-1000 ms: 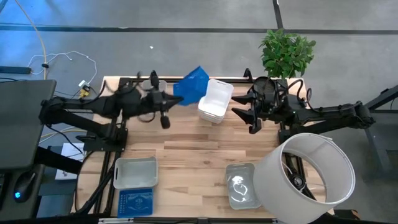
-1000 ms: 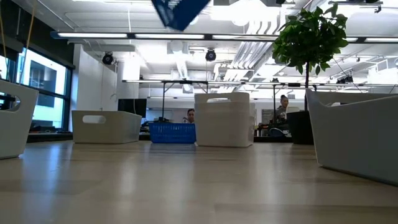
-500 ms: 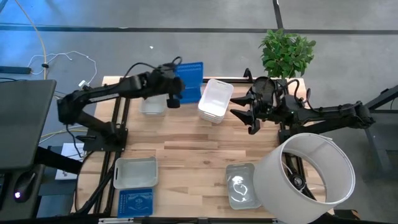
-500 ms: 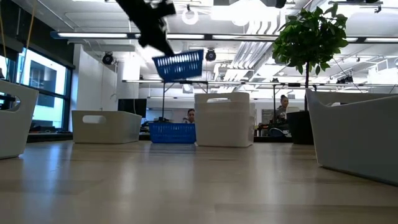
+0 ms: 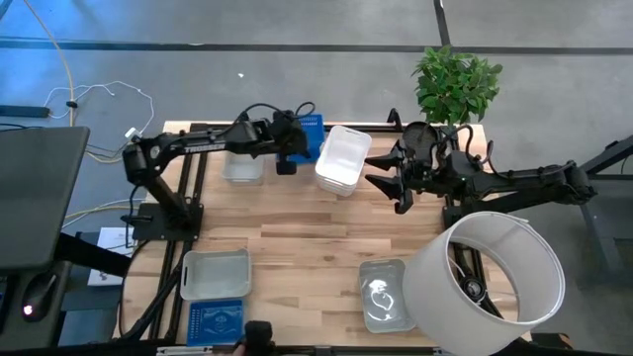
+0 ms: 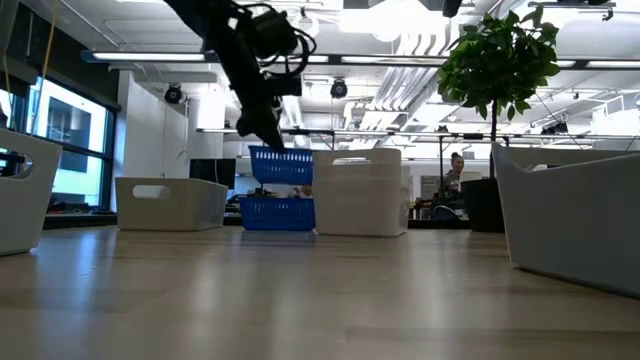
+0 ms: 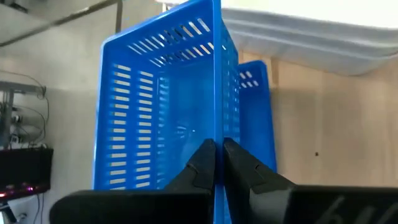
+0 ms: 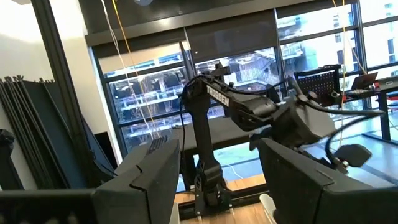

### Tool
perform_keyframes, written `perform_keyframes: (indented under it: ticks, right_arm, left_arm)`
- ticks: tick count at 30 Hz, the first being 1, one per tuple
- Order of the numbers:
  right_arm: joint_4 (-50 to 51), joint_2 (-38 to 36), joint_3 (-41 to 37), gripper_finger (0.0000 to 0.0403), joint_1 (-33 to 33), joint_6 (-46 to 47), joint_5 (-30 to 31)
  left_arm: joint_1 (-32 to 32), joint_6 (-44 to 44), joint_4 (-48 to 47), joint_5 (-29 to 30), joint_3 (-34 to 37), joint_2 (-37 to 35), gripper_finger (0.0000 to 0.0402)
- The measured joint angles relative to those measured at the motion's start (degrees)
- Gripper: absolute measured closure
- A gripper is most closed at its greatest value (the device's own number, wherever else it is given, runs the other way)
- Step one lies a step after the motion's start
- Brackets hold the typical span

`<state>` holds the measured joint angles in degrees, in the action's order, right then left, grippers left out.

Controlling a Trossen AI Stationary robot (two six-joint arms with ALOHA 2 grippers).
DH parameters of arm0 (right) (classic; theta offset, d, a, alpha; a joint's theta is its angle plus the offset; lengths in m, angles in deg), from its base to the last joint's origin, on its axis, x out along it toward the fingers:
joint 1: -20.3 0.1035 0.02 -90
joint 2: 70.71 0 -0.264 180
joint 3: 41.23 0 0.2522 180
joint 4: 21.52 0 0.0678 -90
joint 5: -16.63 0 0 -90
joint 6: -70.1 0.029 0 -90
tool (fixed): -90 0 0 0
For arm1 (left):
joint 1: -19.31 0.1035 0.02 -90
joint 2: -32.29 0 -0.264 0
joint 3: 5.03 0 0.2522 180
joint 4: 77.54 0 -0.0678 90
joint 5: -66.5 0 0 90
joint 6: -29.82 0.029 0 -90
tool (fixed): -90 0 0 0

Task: Stack baskets by color
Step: Stack the middle blue bin on the top blue bin

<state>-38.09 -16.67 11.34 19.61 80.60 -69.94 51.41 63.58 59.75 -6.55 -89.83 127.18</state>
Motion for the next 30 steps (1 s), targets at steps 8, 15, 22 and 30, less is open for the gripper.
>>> perform_keyframes:
  ticks: [8, 15, 22, 30]
  right_arm:
    - [0.9, 0.0, 0.0, 0.0194, 0.0, 0.0, 0.0]
    - [1.5, 0.0, 0.0, 0.0194, 0.0, 0.0, 0.0]
    - [2.1, 0.0, 0.0, 0.0194, 0.0, 0.0, 0.0]
    - [2.3, 0.0, 0.0, 0.0194, 0.0, 0.0, 0.0]
  left_arm:
    - [1.5, -0.2, 1.7, -2.8, 0.0, 3.2, 0.0401]
    - [1.5, -3.0, 1.0, -3.7, 0.0, 2.6, 0.0401]
    - [2.0, -4.6, -0.1, -4.5, 3.0, 2.6, 0.0401]
    - [1.9, -5.1, 3.2, -6.1, 3.7, 2.6, 0.0401]
